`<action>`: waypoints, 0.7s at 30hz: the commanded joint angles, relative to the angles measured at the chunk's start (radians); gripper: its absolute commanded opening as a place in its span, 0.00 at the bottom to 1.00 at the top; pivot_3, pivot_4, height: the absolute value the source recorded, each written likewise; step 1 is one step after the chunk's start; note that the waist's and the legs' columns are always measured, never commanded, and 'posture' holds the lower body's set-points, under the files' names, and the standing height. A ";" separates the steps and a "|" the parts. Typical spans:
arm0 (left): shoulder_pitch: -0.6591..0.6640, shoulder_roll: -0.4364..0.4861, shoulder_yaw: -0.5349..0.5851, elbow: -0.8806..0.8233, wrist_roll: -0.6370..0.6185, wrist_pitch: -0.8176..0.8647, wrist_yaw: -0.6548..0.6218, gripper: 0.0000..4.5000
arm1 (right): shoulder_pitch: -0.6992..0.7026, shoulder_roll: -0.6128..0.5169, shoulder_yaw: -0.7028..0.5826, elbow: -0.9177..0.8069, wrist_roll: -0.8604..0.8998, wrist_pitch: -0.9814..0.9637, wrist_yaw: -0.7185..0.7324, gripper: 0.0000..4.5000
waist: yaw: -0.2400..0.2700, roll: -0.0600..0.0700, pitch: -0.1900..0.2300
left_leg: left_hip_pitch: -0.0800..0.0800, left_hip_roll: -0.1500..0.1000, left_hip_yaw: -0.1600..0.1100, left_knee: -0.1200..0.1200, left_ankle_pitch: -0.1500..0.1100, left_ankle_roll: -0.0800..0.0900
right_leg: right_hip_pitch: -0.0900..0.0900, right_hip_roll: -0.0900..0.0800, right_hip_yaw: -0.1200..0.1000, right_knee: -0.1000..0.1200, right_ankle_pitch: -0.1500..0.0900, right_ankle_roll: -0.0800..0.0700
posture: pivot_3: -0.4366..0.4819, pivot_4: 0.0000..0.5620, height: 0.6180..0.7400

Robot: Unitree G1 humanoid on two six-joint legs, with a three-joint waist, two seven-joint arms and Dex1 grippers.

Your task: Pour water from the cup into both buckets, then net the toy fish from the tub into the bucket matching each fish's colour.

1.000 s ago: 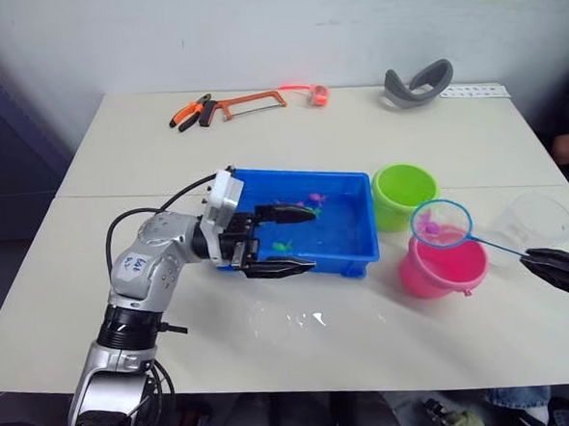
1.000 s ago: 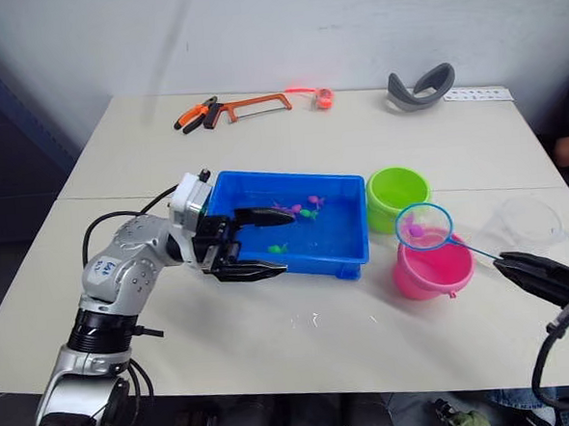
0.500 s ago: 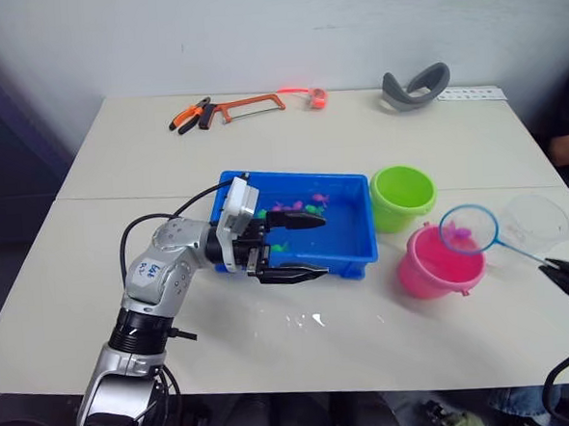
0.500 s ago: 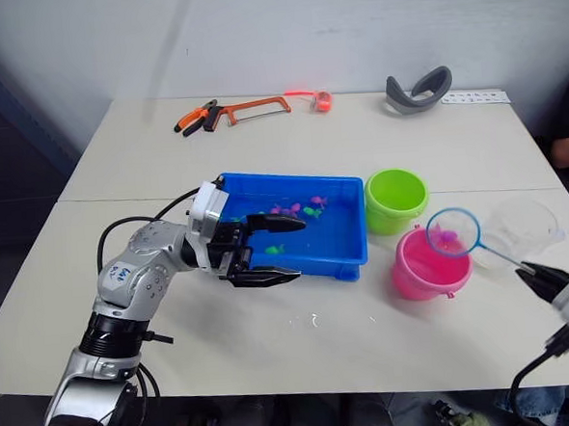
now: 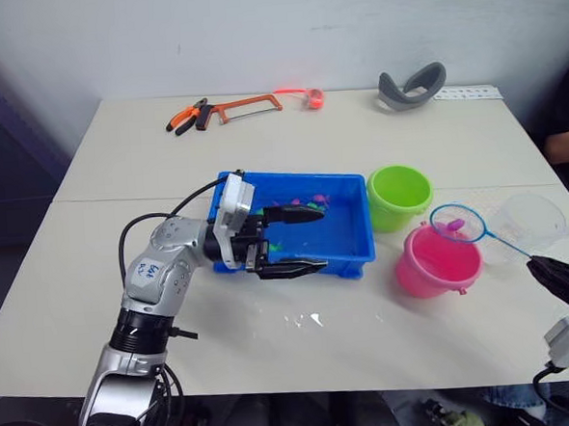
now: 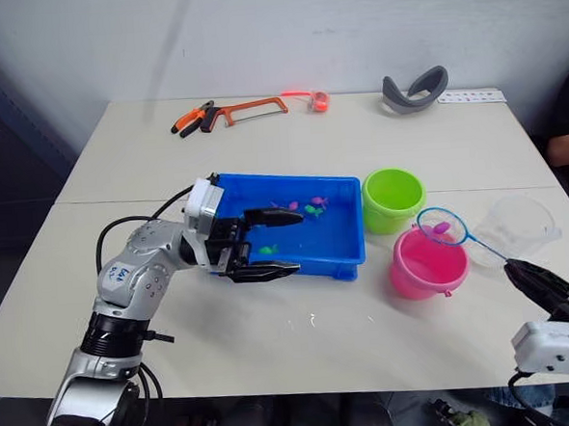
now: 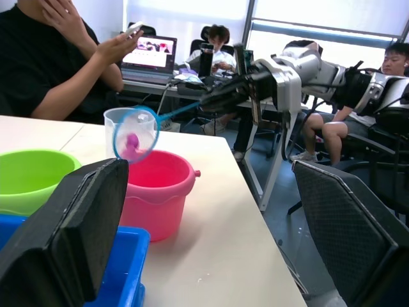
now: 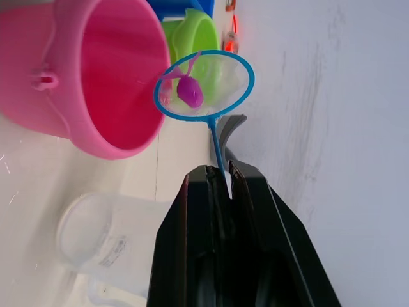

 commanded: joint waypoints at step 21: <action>0.046 0.078 0.166 -0.010 -0.077 0.041 0.035 0.99 | 0.106 -0.154 0.131 -0.025 0.346 0.099 -0.161 0.00 | -0.005 0.001 0.000 | 0.001 0.001 0.000 0.000 0.000 0.000 | 0.000 -0.003 0.001 -0.001 -0.001 -0.001 | 0.48 0.27 1.00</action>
